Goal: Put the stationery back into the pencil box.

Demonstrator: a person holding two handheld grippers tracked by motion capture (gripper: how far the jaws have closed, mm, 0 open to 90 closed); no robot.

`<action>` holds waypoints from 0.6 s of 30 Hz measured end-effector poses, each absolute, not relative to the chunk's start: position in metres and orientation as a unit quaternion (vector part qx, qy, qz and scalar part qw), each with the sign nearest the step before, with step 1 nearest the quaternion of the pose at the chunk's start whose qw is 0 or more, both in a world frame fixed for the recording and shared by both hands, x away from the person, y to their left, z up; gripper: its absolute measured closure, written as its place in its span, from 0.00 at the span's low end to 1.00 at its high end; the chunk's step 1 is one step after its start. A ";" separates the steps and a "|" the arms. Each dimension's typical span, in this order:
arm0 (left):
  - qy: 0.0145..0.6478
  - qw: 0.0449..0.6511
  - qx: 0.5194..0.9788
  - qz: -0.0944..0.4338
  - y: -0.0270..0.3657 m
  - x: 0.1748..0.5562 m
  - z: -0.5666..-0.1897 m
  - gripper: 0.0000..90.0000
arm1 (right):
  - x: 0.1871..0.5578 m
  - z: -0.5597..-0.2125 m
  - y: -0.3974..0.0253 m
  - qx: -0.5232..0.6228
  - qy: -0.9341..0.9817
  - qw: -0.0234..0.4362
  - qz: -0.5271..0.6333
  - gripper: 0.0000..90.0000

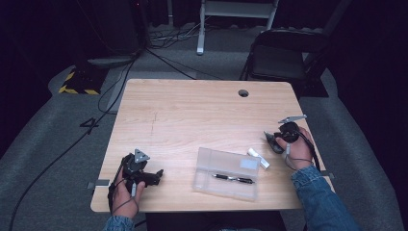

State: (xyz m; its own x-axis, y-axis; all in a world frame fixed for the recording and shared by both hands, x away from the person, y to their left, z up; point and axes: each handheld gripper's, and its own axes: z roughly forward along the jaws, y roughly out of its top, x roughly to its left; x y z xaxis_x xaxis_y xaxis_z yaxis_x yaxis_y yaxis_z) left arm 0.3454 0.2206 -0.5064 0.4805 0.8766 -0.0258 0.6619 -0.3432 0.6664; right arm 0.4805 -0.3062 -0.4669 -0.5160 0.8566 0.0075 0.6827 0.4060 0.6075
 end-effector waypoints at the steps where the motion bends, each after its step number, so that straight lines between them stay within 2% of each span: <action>1: 0.480 0.312 0.802 0.170 0.221 0.346 -0.506 0.00 | 0.480 -0.466 -0.306 0.467 0.823 0.155 0.284 0.60; 18: 0.479 0.315 0.801 0.170 0.219 0.351 -0.507 0.00 | 0.464 -0.441 -0.305 0.449 0.824 0.163 0.305 0.60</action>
